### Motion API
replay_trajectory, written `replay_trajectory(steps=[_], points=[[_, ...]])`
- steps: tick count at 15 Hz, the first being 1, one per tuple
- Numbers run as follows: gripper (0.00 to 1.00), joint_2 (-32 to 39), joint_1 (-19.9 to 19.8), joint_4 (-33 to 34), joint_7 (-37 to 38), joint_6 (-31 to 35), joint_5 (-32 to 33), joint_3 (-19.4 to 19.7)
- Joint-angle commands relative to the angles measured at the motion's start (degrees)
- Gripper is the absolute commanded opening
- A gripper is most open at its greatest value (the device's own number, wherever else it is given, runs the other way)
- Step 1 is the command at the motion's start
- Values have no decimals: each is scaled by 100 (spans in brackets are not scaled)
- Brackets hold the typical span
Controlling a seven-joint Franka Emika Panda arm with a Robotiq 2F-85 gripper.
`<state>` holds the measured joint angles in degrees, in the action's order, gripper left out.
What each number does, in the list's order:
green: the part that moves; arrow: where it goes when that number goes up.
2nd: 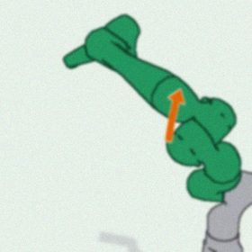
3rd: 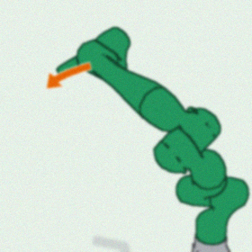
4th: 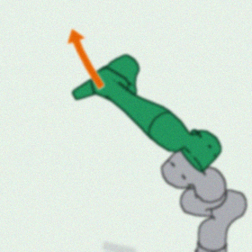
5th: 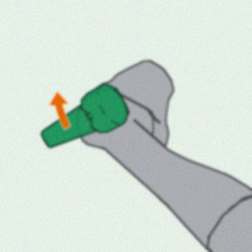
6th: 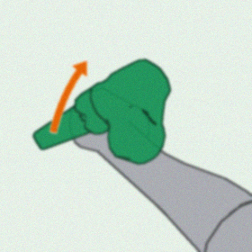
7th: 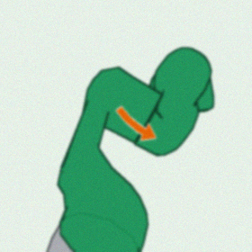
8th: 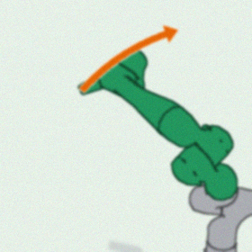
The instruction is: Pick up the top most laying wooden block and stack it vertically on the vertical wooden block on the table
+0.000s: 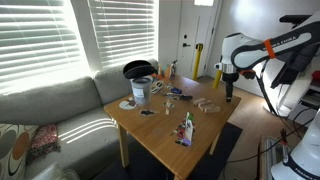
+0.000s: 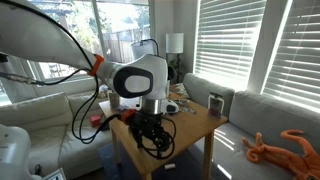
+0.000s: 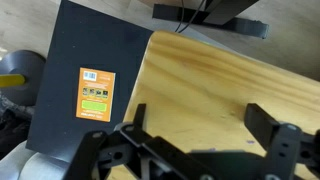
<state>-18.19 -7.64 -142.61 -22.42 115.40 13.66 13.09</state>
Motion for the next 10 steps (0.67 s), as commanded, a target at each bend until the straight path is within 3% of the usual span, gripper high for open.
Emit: replay_trajectory(steps=[1,5,7,10], points=[[100,1,-32,9,-9,-14,-13,-34],[100,1,-32,9,-9,-14,-13,-34],[100,-358,153,-108,-222,557,-69,-141],[100,-771,487,201,-434,94,6,-539]])
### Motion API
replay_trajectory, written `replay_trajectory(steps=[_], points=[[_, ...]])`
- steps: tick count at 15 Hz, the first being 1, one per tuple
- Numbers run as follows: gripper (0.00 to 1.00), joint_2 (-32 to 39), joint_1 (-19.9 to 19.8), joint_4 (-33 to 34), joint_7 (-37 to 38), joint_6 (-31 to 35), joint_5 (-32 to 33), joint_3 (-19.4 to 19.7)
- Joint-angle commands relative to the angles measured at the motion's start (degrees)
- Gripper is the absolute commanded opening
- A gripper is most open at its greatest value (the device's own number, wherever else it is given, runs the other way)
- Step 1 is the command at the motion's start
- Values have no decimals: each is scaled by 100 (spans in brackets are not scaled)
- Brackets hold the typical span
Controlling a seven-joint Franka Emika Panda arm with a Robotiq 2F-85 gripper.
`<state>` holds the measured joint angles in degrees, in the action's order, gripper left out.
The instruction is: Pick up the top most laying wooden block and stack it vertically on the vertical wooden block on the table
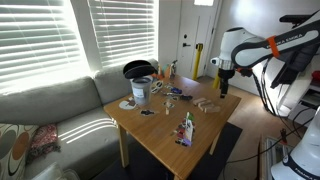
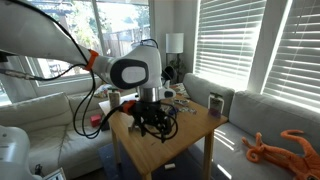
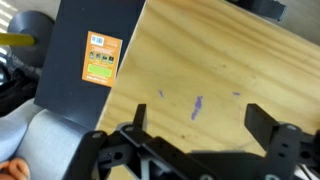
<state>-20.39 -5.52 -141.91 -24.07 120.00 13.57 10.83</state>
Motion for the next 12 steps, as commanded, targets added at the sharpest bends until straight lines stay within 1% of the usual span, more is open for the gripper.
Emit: replay_trajectory(steps=[1,4,6,7,8,10,12], points=[[100,-573,422,268,-417,-459,-36,-397],[100,-529,923,795,-889,-1129,-153,-635],[100,-414,1155,1097,-1238,-1449,-62,-720],[100,-365,1222,1122,-1465,-1438,2,-721],[100,-533,1118,897,-1023,-1240,-42,-740],[100,-478,1185,990,-1258,-1297,-47,-773],[100,-422,1178,1016,-1338,-1296,-48,-765]])
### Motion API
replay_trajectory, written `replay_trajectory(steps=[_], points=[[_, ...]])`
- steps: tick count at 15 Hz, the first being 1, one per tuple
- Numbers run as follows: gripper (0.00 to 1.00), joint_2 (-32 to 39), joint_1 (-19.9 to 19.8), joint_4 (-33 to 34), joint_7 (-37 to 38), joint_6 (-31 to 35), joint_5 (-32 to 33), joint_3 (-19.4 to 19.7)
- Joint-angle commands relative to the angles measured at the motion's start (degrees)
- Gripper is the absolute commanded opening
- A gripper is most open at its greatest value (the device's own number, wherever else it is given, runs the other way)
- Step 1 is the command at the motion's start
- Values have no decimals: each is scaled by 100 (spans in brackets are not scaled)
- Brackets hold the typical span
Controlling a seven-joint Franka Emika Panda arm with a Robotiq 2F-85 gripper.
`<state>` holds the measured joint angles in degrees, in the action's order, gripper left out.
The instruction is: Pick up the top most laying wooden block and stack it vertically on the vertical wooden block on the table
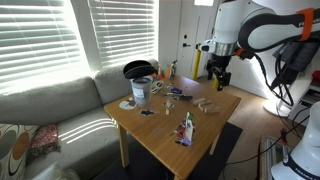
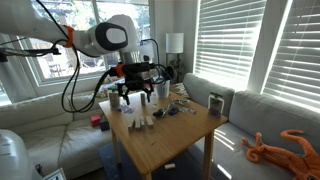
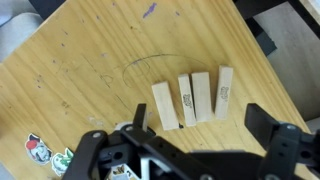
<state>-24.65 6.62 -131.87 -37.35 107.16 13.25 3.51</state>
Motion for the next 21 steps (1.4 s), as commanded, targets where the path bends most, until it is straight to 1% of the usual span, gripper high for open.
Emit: replay_trajectory(steps=[1,2,4,6,9,11,14,15,16,20,21], points=[[100,15,-52,-15,-7,76,68,-47],[100,60,63,-39,-702,234,38,103],[100,177,29,-32,-1266,375,181,136],[100,331,-3,12,-1685,455,-13,222],[100,562,-129,1,-1628,434,-67,199],[100,748,-223,-13,-1435,655,-78,206],[100,1011,-355,13,-1213,1182,-244,242],[96,1105,-394,34,-1133,1295,-292,240],[95,1187,-419,48,-1079,1371,-359,240],[99,1479,-487,109,-961,1764,-614,219],[98,1528,-492,121,-943,1834,-669,206]])
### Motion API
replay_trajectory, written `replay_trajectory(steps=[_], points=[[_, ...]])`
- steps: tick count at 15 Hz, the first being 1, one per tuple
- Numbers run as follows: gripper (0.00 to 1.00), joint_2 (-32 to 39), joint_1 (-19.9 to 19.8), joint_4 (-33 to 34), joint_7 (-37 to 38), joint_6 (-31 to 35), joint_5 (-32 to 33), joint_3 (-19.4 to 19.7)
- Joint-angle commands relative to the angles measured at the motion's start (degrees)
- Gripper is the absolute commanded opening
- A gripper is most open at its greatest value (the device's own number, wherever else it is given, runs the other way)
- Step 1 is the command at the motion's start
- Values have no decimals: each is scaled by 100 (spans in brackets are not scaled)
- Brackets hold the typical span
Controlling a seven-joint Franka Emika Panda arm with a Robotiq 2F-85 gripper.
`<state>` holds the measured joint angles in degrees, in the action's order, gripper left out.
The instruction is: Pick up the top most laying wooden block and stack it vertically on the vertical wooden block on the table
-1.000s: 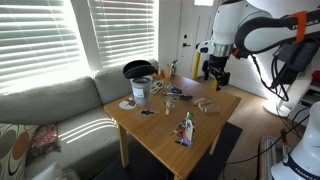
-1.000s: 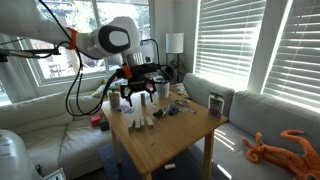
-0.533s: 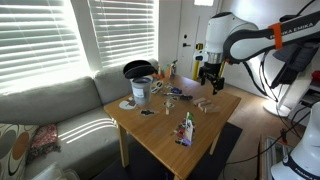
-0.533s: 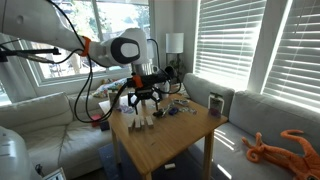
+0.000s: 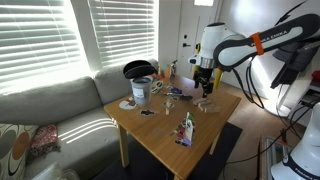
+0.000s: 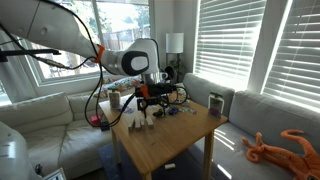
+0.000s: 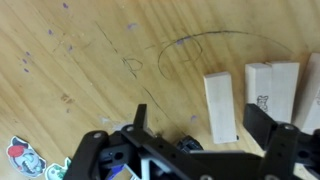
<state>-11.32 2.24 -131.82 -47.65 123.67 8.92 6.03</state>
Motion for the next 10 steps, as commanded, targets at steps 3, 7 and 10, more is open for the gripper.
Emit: replay_trajectory(steps=[3,7,10], points=[[97,283,-51,130,225,206,-353,-108],[99,163,1,64,277,37,-364,-220],[100,134,42,-19,246,61,-351,-310]])
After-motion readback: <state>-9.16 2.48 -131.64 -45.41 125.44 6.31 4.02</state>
